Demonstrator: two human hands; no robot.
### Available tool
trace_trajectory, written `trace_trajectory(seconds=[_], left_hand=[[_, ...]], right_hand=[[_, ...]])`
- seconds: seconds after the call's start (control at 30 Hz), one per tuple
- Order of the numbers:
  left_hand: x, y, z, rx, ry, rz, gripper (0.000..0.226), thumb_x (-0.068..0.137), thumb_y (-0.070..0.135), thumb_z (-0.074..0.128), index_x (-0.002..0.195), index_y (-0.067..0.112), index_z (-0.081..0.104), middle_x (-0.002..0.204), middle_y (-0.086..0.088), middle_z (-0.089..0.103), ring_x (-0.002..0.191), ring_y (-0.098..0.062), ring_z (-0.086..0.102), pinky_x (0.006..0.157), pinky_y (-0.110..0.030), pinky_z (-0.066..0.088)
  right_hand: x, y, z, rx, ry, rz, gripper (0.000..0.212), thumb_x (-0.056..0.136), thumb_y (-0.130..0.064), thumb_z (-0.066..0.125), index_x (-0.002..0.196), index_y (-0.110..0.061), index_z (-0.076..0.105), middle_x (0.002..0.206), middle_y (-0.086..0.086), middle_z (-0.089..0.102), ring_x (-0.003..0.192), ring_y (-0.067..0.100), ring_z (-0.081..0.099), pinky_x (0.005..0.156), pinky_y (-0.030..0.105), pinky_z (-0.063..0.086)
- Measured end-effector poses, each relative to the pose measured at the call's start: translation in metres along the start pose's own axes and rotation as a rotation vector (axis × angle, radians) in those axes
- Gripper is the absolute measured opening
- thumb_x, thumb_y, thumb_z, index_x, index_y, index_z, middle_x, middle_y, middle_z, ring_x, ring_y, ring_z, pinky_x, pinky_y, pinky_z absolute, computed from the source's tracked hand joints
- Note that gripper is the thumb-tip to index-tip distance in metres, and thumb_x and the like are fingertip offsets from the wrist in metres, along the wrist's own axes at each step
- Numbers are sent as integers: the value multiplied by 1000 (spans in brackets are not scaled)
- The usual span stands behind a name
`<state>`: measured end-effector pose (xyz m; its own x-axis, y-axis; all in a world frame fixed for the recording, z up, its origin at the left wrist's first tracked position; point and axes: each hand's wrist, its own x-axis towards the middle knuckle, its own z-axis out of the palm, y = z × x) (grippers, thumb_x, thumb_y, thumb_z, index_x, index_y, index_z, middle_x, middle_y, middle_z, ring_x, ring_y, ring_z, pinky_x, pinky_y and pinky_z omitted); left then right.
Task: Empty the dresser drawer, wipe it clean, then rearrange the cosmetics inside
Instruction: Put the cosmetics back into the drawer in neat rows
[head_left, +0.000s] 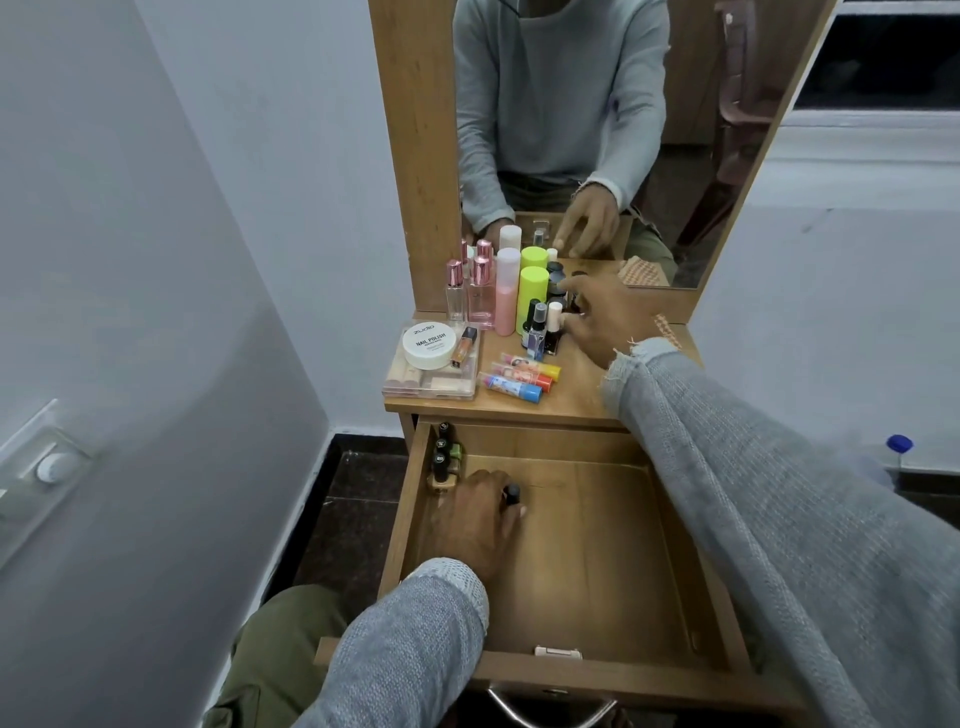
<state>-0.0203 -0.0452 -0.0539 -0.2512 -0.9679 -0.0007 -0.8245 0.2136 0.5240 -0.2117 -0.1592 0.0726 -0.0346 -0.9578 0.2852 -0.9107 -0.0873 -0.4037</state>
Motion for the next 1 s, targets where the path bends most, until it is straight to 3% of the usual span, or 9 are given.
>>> trace_trajectory(seconds=[0.2, 0.33, 0.4, 0.5, 0.67, 0.83, 1.0], left_hand=[[1, -2, 1, 2, -60, -11, 15, 91, 31, 63, 104, 25, 63, 110, 4, 64, 100, -16, 60, 88, -37, 53], [2, -3, 2, -12, -78, -17, 16, 90, 29, 65, 106, 24, 64, 110, 3, 64, 99, -15, 61, 87, -36, 53], [2, -3, 2, -9, -80, -13, 17, 90, 29, 65, 106, 23, 64, 110, 3, 64, 98, -15, 61, 87, -35, 53], [2, -4, 2, -11, -99, -24, 18, 89, 29, 66, 106, 23, 63, 109, 3, 65, 98, -16, 62, 86, -37, 54], [4, -3, 2, -29, -122, -42, 19, 88, 25, 68, 106, 22, 62, 108, 1, 65, 98, -17, 62, 86, -35, 52], [3, -4, 3, -32, -120, -59, 22, 86, 26, 69, 107, 24, 62, 107, 2, 66, 99, -18, 62, 87, -38, 53], [1, -3, 2, -23, -97, -58, 21, 85, 22, 70, 105, 27, 63, 106, 3, 67, 98, -18, 63, 84, -37, 53]], right_hand=[[9, 2, 14, -71, -51, -60, 34, 86, -11, 65, 119, -17, 62, 113, 10, 57, 102, 26, 56, 88, 37, 48], [2, 3, 13, -49, 26, -93, 12, 83, -11, 67, 92, -16, 62, 93, 6, 58, 83, 20, 52, 72, 33, 42], [-5, 1, 8, -9, 36, -94, 14, 83, -13, 67, 83, -20, 56, 85, 2, 55, 77, 16, 48, 69, 30, 38], [-17, 0, -4, 65, 65, -93, 6, 83, -16, 67, 86, -15, 63, 86, 1, 60, 78, 17, 52, 72, 33, 45], [-53, -5, -27, 106, 88, -123, 9, 85, -19, 68, 92, -14, 67, 86, -4, 62, 74, 9, 51, 61, 16, 36], [-101, -14, -14, 145, -129, -134, 10, 84, -19, 69, 93, -17, 66, 89, -7, 60, 75, 4, 50, 63, 13, 34], [-129, -20, 38, 65, -370, -73, 10, 85, -14, 64, 93, -18, 67, 92, -3, 62, 84, 14, 57, 77, 34, 51]])
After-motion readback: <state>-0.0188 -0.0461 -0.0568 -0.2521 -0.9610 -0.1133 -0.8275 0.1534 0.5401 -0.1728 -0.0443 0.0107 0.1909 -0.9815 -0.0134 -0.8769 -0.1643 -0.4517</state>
